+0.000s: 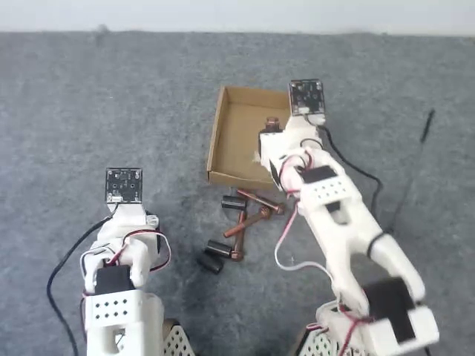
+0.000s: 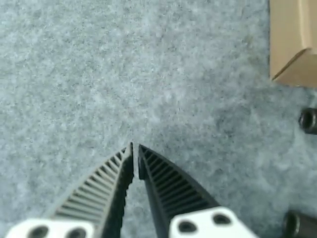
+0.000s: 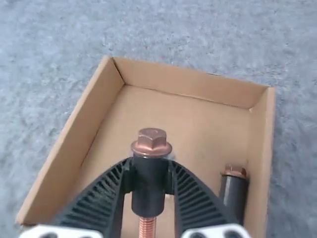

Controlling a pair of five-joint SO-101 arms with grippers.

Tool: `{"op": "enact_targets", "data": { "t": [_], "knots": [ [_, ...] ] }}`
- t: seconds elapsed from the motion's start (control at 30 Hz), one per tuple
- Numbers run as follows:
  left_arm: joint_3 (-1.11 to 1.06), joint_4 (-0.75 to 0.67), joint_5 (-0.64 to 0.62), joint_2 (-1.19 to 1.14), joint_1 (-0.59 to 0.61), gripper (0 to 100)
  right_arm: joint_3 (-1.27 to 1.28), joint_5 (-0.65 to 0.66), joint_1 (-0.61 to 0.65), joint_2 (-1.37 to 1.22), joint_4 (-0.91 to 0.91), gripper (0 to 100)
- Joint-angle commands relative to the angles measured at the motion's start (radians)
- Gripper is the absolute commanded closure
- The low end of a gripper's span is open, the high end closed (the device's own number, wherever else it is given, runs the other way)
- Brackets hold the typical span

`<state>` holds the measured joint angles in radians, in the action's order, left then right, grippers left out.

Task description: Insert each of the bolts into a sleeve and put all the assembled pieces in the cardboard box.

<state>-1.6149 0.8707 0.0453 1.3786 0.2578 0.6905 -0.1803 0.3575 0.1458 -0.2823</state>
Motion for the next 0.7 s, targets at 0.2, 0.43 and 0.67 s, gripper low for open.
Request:
{"op": "enact_targets", "data": {
  "t": [0.2,0.43,0.67],
  "knots": [
    [0.012,-0.026,0.008,0.008,0.005,99,-0.275,0.051,-0.05,-0.203,-0.108,99.1],
    [0.012,-0.026,0.008,0.008,0.005,99,-0.522,0.051,-0.067,-0.352,-0.412,98.9],
    [0.012,-0.028,0.008,0.008,0.005,99,-0.637,0.051,-0.073,-0.476,-0.42,98.8]
  ]
}}
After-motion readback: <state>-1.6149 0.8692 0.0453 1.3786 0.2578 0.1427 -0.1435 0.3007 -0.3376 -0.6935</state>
